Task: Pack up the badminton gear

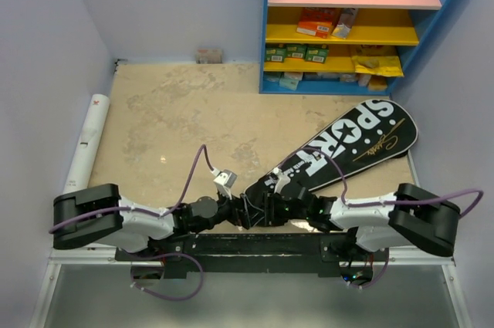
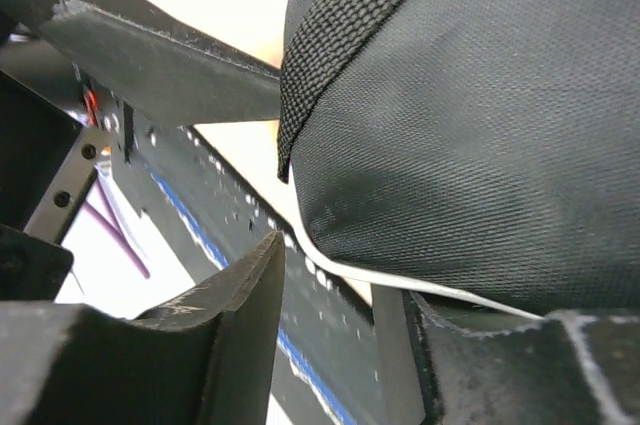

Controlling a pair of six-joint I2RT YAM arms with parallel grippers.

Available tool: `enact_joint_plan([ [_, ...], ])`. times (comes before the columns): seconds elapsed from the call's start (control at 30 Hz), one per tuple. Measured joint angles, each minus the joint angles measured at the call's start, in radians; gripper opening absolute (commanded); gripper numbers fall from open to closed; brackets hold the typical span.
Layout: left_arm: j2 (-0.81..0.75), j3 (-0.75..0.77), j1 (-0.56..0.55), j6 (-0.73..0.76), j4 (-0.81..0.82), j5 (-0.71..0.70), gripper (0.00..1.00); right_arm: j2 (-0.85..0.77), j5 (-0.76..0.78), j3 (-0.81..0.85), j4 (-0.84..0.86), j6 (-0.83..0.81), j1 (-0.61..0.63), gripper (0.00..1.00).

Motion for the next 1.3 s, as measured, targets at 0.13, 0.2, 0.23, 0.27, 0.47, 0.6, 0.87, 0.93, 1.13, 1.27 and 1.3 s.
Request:
enact_joint_plan([
  [0.13, -0.044, 0.028, -0.010, 0.004, -0.058, 0.030, 0.99, -0.133, 0.027, 0.009, -0.157, -0.031, 0.010, 0.50],
  [0.2, -0.080, 0.046, -0.014, 0.017, -0.089, 0.032, 0.99, -0.216, 0.050, 0.020, -0.240, -0.044, 0.014, 0.52],
  [0.23, -0.098, 0.054, -0.015, 0.024, -0.103, 0.031, 1.00, -0.248, 0.061, 0.025, -0.266, -0.049, 0.014, 0.52],
  [0.27, -0.110, 0.062, -0.015, 0.030, -0.113, 0.030, 1.00, -0.277, 0.075, 0.032, -0.296, -0.053, 0.015, 0.53],
  [0.47, -0.193, 0.121, -0.016, 0.087, -0.213, 0.000, 1.00, -0.422, 0.194, 0.103, -0.504, -0.088, 0.014, 0.58],
  [0.6, -0.228, 0.138, -0.016, 0.117, -0.270, -0.023, 1.00, -0.427, 0.252, 0.151, -0.599, -0.108, 0.014, 0.58],
  [0.87, -0.296, 0.134, 0.031, 0.172, -0.499, -0.002, 1.00, -0.408, 0.388, 0.247, -0.715, -0.114, 0.003, 0.67],
  [0.93, -0.337, 0.134, 0.072, 0.187, -0.556, 0.002, 1.00, -0.408, 0.430, 0.278, -0.741, -0.116, 0.001, 0.76],
  [1.13, -0.416, 0.205, 0.166, 0.257, -0.773, -0.065, 1.00, -0.369, 0.583, 0.381, -0.837, -0.138, -0.026, 0.99],
  [1.27, -0.414, 0.326, 0.183, 0.310, -0.917, -0.148, 1.00, -0.339, 0.627, 0.447, -0.842, -0.209, -0.093, 0.99],
  [1.3, -0.413, 0.357, 0.192, 0.319, -0.946, -0.167, 1.00, -0.332, 0.623, 0.467, -0.839, -0.235, -0.127, 0.99],
])
